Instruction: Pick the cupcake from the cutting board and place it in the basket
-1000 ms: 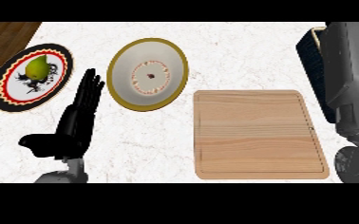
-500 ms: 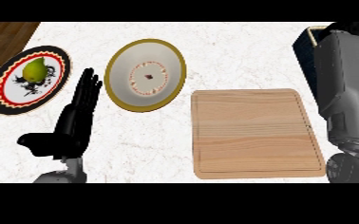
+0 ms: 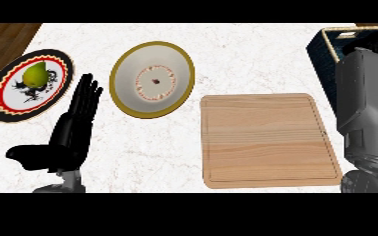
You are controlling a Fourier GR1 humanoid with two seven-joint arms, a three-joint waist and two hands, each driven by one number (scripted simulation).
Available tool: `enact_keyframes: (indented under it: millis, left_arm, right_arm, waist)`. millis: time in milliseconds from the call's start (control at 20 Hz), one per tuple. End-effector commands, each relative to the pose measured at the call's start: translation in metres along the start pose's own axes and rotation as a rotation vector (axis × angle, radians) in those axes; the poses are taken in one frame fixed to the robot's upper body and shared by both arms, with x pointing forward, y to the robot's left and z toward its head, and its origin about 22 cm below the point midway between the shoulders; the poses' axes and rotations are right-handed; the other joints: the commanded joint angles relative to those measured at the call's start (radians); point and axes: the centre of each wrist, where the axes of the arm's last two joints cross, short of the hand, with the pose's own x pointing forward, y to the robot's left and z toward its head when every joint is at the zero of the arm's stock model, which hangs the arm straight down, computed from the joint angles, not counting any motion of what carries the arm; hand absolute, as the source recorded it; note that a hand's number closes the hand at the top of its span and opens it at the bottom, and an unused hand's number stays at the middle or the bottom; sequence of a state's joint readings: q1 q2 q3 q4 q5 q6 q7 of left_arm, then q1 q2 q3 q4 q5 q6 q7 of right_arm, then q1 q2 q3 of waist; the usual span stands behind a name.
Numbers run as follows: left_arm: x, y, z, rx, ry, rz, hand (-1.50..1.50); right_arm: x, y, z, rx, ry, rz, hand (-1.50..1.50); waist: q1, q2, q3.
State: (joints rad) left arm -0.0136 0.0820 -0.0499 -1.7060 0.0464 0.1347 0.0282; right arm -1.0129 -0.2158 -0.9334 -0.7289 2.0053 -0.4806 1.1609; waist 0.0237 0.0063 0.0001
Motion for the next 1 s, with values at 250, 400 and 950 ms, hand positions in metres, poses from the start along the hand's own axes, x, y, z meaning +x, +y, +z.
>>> enact_keyframes:
  millis: [250,400,950]
  left_arm:
    - [0.001,-0.013,0.004,-0.014,0.022,0.020,0.00]
    - [-0.012,0.004,0.003,-0.001,0.022,0.002,0.00]
    - [0.001,0.002,-0.005,0.000,0.006,-0.008,0.00]
  right_arm:
    - [-0.018,0.022,0.009,0.010,0.171,-0.092,-1.50]
    - [-0.009,0.006,-0.001,-0.005,0.140,-0.119,-1.50]
    - [-0.004,-0.020,-0.002,-0.297,0.086,-0.228,-1.50]
  waist:
    - [0.002,0.002,0.001]
    - [-0.009,-0.002,0.000]
    - [-0.007,-0.002,-0.001]
